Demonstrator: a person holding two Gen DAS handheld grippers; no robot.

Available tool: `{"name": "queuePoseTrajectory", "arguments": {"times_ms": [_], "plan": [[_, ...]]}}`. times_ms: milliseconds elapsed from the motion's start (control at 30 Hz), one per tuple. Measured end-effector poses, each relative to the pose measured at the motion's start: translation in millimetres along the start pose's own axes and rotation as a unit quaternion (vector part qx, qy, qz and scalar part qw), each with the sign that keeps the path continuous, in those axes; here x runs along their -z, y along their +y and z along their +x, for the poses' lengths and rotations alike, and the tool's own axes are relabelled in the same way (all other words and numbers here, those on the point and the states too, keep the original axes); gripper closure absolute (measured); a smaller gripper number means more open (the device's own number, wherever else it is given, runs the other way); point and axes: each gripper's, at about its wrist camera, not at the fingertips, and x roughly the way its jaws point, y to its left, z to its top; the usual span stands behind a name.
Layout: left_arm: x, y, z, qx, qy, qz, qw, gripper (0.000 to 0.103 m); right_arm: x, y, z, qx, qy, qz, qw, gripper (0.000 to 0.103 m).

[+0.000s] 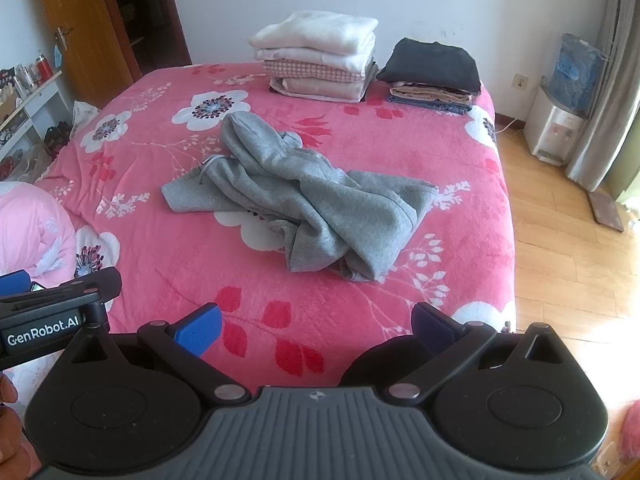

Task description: Fold clothes

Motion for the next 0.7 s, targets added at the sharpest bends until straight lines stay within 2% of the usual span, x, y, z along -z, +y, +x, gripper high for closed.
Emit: {"name": "queuePoseTrajectory", "arguments": {"times_ms": [467, 700], "plan": [[0.0, 11.2, -0.6, 0.018, -0.002, -0.011, 0.9998, 0.000, -0.7, 8.8, -0.5, 0.003, -0.002, -0.004, 1.000, 0.000], [-0.8, 41.2, -3.9, 0.069, -0.020, -0.058, 0.9957, 0.000, -0.7, 11.1, -5.7, -0.013, -0.020, 0.004, 1.000, 0.000]]}}
